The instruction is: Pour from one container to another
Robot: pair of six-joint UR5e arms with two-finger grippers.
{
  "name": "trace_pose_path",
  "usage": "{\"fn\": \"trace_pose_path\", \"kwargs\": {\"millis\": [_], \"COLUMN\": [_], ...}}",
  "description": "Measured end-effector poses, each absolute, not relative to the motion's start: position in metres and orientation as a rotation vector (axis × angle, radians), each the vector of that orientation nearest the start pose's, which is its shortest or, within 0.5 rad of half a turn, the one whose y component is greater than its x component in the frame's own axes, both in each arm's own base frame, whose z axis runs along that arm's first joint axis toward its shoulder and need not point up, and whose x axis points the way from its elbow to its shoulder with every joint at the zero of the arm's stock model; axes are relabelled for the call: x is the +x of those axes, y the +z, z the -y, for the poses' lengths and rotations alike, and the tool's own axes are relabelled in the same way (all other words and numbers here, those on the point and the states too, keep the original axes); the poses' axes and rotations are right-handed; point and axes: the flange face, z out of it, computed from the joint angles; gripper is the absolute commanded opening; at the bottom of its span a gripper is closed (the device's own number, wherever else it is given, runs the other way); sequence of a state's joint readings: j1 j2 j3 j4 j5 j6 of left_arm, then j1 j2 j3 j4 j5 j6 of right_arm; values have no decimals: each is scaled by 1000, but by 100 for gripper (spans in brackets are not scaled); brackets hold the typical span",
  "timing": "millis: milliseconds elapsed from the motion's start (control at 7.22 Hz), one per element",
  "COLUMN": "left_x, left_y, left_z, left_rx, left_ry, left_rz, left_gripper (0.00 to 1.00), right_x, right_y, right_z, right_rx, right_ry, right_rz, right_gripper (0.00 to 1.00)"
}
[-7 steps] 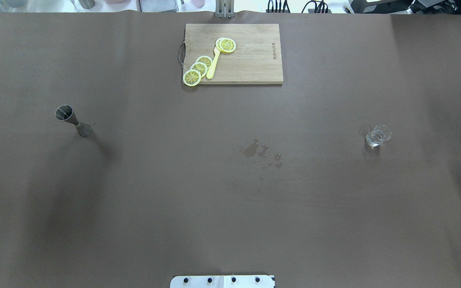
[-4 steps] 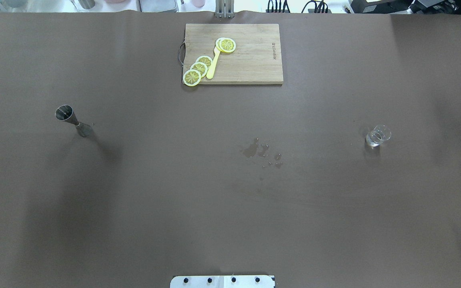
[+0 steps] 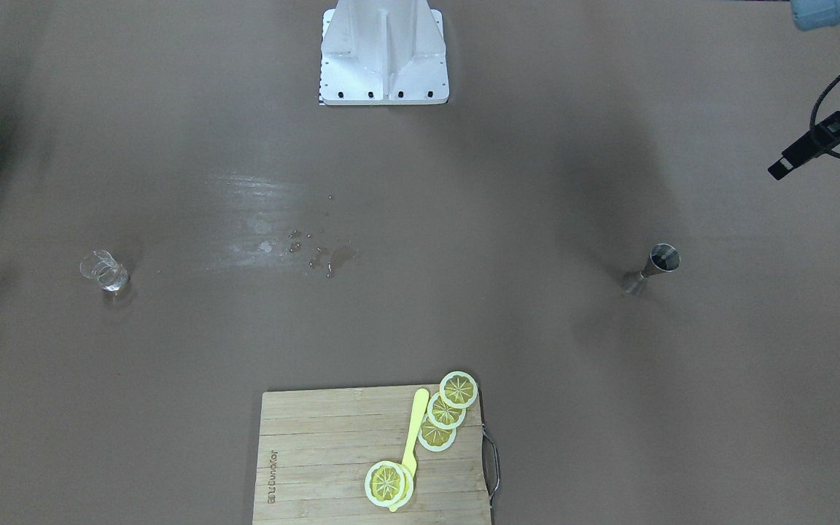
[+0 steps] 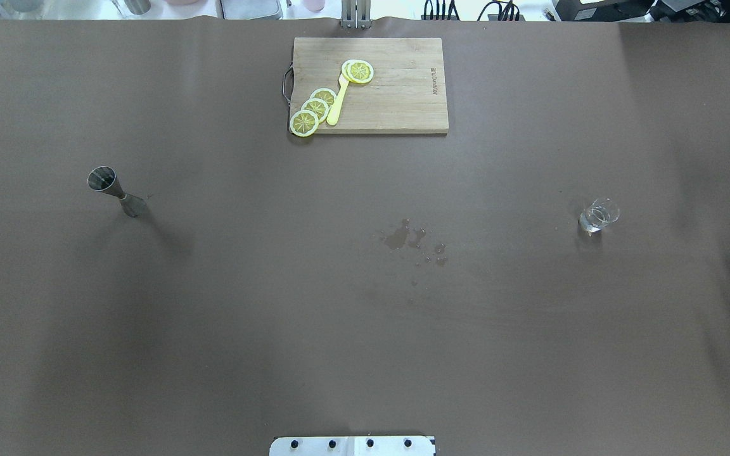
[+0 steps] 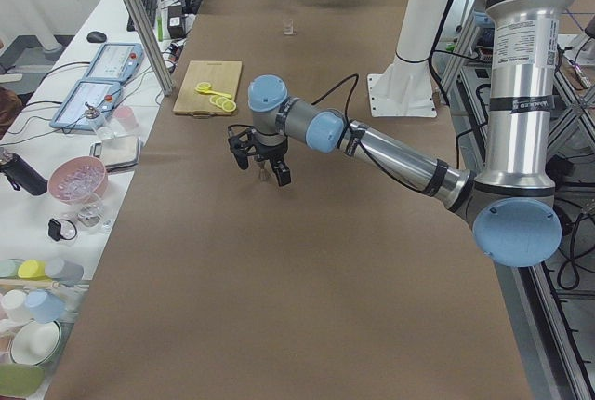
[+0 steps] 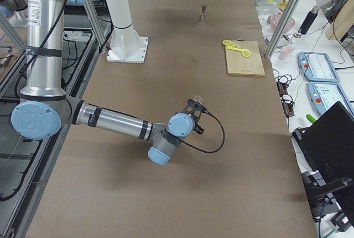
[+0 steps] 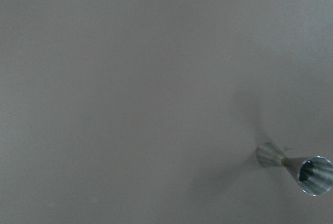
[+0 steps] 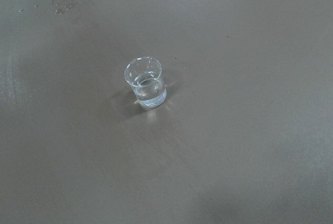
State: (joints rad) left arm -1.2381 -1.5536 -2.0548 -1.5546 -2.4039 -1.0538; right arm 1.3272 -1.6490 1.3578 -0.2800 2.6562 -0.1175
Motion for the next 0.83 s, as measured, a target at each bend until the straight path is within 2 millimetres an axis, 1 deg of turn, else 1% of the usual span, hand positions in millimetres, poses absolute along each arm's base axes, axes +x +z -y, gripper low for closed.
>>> {"fn": "trace_pose_path", "kwargs": {"millis": [277,416,554,693,831], "left_x": [132,153,174,194,214], "left_y": [391,376,366,361,357], "left_z": [446,439,431,424,415], "left_rx": [-198,-193,-180,-163,-133], "left_ry": [-512,-532,-543,-541,-531], "left_rz": [-928,-939,-952,-960,-959], "left_gripper": [99,99,99,99,99], "right_x": [-100,-118,-137,-153,-168], "right_y": [630,623,617,612,608], "right_z": [442,446,448,451,459], "right_rx": [934,967,1000,1016,1015], "right_ry": [-922,-951,-976,-991,-992], "right_rz": [1013,994,979,976,985], "right_gripper": [100,100,100,100,100]}}
